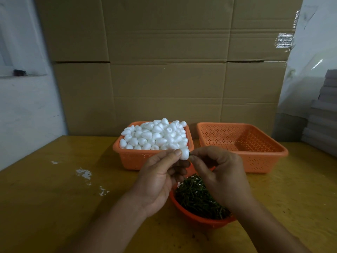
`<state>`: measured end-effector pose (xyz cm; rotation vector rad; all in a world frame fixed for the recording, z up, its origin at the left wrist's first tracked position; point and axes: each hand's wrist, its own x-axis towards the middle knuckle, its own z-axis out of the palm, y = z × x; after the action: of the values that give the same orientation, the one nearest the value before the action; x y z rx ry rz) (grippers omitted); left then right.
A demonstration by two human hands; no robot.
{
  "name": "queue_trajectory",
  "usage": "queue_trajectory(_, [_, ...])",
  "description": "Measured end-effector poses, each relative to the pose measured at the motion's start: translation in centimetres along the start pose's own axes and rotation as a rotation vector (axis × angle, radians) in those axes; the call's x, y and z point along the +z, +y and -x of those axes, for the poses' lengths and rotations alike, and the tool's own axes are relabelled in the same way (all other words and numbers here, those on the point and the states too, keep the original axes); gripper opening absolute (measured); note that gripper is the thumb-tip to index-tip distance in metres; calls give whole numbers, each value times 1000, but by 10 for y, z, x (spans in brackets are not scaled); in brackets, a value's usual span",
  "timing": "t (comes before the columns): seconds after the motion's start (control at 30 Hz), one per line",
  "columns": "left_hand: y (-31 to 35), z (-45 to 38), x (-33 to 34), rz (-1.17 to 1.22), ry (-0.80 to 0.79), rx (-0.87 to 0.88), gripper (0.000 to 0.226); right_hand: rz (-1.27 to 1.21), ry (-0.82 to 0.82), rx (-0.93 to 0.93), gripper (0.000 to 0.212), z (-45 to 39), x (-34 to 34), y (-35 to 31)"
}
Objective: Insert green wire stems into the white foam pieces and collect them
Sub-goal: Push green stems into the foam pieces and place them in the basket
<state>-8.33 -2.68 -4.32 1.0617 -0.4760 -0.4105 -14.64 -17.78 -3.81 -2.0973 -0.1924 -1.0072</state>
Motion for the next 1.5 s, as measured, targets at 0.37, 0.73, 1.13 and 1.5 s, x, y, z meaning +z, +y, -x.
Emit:
queue_trajectory(0.37, [-2, 0, 3, -222, 42, 255, 16, -112, -10, 97, 10, 2, 6, -7])
queue_trajectory(0.73, [0, 1, 0, -450, 81, 431, 29, -338, -30, 136, 26, 4, 13, -20])
queue_trajectory(1.13, [-8, -1, -4, -433, 115, 404, 42, -466, 7, 426, 16, -14, 11, -16])
queue_trajectory(1.5, [-19, -4, -9, -534, 201, 351, 12, 238, 82, 597, 27, -104, -24, 76])
